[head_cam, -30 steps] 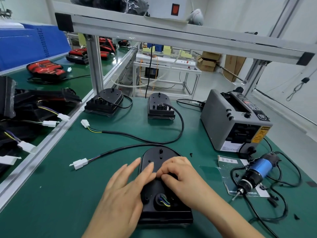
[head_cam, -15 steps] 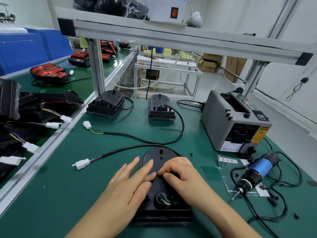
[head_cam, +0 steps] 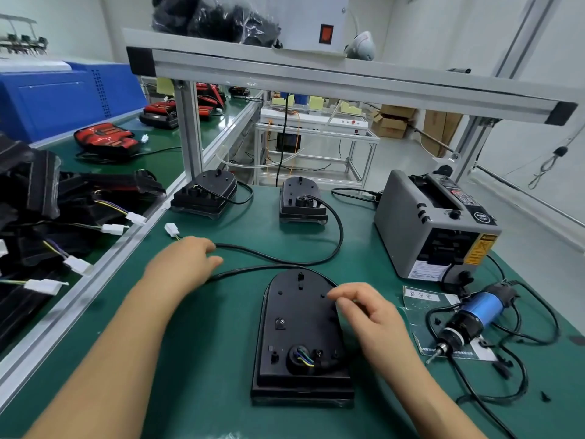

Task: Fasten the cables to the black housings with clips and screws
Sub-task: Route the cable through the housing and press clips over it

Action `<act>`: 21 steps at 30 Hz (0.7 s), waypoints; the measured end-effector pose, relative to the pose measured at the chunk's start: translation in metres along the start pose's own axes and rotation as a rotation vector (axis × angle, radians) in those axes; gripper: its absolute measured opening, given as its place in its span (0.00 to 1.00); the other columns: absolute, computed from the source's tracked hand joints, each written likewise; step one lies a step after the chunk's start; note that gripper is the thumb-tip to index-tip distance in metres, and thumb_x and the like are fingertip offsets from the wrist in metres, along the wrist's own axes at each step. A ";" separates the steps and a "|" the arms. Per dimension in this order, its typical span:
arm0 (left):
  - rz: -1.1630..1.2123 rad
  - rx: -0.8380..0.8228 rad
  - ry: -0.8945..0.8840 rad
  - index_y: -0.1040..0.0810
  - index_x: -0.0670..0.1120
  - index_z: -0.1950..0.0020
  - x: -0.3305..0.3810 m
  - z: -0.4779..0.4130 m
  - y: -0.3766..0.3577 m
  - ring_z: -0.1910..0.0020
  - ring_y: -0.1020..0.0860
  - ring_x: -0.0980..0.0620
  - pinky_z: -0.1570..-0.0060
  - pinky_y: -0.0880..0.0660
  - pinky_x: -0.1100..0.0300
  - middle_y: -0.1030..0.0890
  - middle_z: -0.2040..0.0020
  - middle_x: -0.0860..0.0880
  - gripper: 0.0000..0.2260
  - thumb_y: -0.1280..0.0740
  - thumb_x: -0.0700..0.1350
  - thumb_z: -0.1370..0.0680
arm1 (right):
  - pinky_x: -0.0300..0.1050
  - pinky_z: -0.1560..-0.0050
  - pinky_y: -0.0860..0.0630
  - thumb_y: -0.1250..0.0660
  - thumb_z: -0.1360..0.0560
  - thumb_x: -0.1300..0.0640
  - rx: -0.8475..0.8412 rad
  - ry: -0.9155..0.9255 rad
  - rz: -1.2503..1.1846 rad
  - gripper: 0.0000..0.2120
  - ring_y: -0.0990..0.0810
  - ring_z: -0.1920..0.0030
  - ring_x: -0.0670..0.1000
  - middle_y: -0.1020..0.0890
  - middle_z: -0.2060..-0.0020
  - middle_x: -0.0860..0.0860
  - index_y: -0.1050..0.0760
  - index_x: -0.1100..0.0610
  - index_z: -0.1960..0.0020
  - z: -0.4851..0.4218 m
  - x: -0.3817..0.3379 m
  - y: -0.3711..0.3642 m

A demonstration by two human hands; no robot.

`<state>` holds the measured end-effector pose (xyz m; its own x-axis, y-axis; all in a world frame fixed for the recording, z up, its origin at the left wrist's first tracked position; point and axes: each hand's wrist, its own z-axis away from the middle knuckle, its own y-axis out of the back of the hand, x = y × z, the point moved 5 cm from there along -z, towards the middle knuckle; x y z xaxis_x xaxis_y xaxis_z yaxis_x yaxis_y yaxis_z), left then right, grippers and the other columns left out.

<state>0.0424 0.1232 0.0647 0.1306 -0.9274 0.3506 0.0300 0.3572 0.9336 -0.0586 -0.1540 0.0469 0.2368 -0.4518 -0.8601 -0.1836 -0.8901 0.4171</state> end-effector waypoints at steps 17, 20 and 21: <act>0.635 -0.428 0.026 0.27 0.42 0.64 0.010 0.047 -0.055 0.77 0.25 0.54 0.79 0.31 0.66 0.23 0.74 0.48 0.12 0.29 0.46 0.26 | 0.37 0.49 0.33 0.38 0.23 0.45 -0.079 -0.241 0.353 0.07 0.27 0.50 0.36 0.26 0.50 0.39 0.27 0.44 0.47 0.024 0.037 0.012; 0.682 -0.330 0.026 0.27 0.43 0.64 0.016 0.063 -0.063 0.76 0.24 0.53 0.77 0.31 0.64 0.22 0.72 0.49 0.16 0.30 0.54 0.27 | 0.41 0.44 0.31 0.38 0.24 0.44 -0.104 -0.215 0.370 0.06 0.27 0.47 0.42 0.24 0.51 0.41 0.26 0.43 0.50 0.026 0.036 0.004; 0.636 -0.309 0.018 0.27 0.44 0.63 0.020 0.067 -0.065 0.75 0.23 0.53 0.75 0.30 0.64 0.21 0.71 0.50 0.18 0.31 0.59 0.28 | 0.43 0.43 0.30 0.38 0.24 0.44 -0.108 -0.209 0.377 0.06 0.27 0.46 0.43 0.24 0.51 0.41 0.25 0.44 0.51 0.026 0.036 0.002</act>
<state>-0.0237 0.0745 0.0163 0.2324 -0.5274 0.8172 0.2221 0.8468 0.4834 -0.0756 -0.1707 0.0094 -0.0278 -0.7344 -0.6782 -0.1171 -0.6714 0.7318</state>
